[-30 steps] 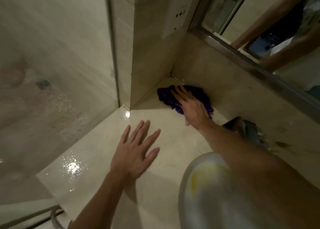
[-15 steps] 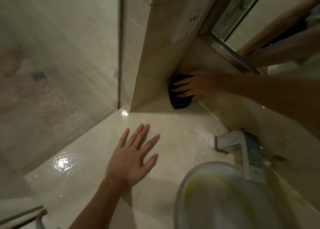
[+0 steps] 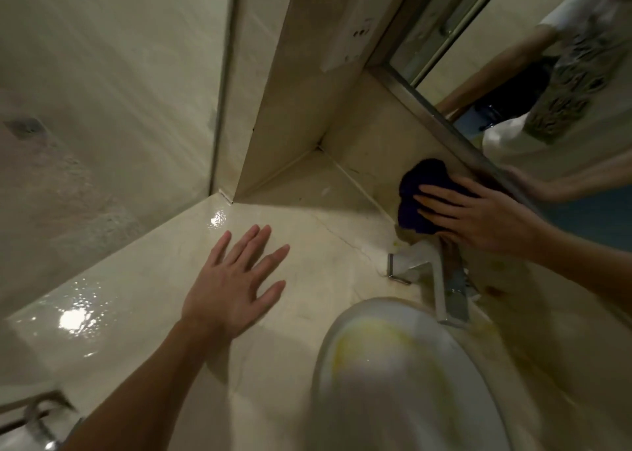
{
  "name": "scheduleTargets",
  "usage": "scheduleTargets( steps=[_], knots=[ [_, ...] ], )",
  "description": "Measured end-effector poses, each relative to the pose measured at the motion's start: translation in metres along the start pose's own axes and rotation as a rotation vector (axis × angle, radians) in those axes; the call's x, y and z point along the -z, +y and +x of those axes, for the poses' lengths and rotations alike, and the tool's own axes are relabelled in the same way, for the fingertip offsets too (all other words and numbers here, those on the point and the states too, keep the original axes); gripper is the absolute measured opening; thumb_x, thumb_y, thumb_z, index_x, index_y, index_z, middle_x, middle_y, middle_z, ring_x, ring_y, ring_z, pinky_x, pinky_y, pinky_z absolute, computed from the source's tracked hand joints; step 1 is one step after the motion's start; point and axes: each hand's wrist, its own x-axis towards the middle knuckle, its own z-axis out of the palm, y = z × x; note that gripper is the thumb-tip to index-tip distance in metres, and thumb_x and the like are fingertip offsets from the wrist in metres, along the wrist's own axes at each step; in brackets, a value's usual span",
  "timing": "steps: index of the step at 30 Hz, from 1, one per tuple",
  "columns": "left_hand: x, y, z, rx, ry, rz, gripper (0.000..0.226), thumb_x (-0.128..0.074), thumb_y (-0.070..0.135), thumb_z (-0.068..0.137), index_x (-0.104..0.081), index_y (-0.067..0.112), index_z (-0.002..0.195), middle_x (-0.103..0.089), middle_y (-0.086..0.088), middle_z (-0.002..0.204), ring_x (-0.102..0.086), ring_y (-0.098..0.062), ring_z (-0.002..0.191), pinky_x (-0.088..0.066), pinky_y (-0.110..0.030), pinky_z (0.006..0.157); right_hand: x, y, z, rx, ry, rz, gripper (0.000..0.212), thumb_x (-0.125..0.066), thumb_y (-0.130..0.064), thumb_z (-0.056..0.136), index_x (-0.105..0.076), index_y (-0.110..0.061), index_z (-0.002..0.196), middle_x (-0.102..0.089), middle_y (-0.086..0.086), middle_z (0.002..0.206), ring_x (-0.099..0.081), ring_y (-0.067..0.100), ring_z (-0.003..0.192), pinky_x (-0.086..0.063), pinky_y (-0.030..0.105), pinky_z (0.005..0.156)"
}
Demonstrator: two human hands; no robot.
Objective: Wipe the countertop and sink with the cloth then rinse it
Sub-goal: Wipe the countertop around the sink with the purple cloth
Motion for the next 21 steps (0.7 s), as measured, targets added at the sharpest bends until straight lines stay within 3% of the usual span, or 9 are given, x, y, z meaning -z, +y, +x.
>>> scheduleTargets(
  steps=[3,7,10,13,15,17,19,21],
  knots=[
    [0.0,0.002,0.0,0.002,0.001,-0.006,0.062,-0.011,0.068,0.1,-0.003,0.047,0.158,0.007,0.004,0.169,0.016,-0.012,0.155,0.004,-0.047,0.126,-0.011,0.007,0.018,0.037,-0.031,-0.105,0.062,-0.047,-0.021,0.101,-0.023,-0.01,0.157,-0.01,0.018,0.166,0.004,0.037,0.154,-0.001,0.058,0.123],
    [0.002,0.002,0.0,0.005,-0.003,-0.003,0.063,-0.009,0.069,0.099,-0.002,0.047,0.158,0.01,0.004,0.169,0.017,-0.011,0.155,0.003,-0.048,0.126,-0.014,0.019,0.107,-0.039,0.129,-0.111,0.051,-0.05,-0.02,0.1,-0.042,0.0,0.146,-0.034,0.023,0.158,-0.019,0.037,0.151,-0.005,0.054,0.124],
    [0.001,0.002,0.001,0.014,0.011,-0.014,0.063,-0.013,0.069,0.1,-0.004,0.047,0.158,0.008,0.005,0.169,0.015,-0.01,0.155,0.004,-0.047,0.126,-0.011,0.035,0.173,-0.054,0.179,-0.065,0.05,-0.055,-0.029,0.098,-0.052,-0.006,0.142,-0.043,0.016,0.154,-0.033,0.032,0.148,-0.01,0.048,0.122],
    [0.0,0.001,0.001,0.012,0.029,0.006,0.062,-0.019,0.068,0.1,-0.012,0.047,0.158,0.002,0.005,0.17,0.009,-0.01,0.156,0.002,-0.044,0.126,-0.013,0.049,0.204,0.049,0.234,0.013,0.046,-0.069,-0.023,0.09,-0.061,-0.005,0.132,-0.051,0.016,0.148,-0.04,0.035,0.142,-0.015,0.047,0.12],
    [0.0,0.0,0.001,0.013,0.033,0.022,0.062,-0.02,0.068,0.1,-0.015,0.047,0.158,-0.001,0.004,0.17,0.007,-0.01,0.156,-0.001,-0.044,0.127,-0.02,0.046,0.202,0.065,0.343,0.059,0.031,-0.065,-0.016,0.092,-0.067,-0.005,0.122,-0.059,0.017,0.14,-0.044,0.035,0.138,-0.02,0.048,0.119],
    [0.001,0.0,0.0,0.009,0.026,0.032,0.062,-0.019,0.068,0.1,-0.014,0.047,0.158,-0.001,0.004,0.17,0.007,-0.01,0.156,-0.002,-0.045,0.127,-0.021,0.041,0.189,0.102,0.423,0.133,0.03,-0.052,-0.015,0.095,-0.07,-0.005,0.116,-0.064,0.016,0.133,-0.04,0.031,0.135,-0.017,0.043,0.12],
    [0.001,0.001,0.001,0.01,0.02,0.028,0.062,-0.016,0.069,0.099,-0.01,0.048,0.158,0.002,0.005,0.17,0.009,-0.01,0.156,0.0,-0.045,0.127,-0.02,0.036,0.164,0.186,0.377,0.172,0.026,-0.059,-0.012,0.091,-0.072,-0.008,0.113,-0.066,0.014,0.131,-0.036,0.031,0.137,-0.008,0.04,0.123],
    [0.003,0.002,0.001,0.012,0.011,0.024,0.062,-0.013,0.069,0.099,-0.005,0.049,0.157,0.005,0.005,0.17,0.012,-0.01,0.156,0.003,-0.045,0.127,-0.018,0.032,0.129,0.256,0.269,0.205,0.034,-0.074,-0.009,0.081,-0.073,-0.014,0.115,-0.065,0.009,0.133,-0.04,0.031,0.141,-0.015,0.043,0.123]
  ],
)
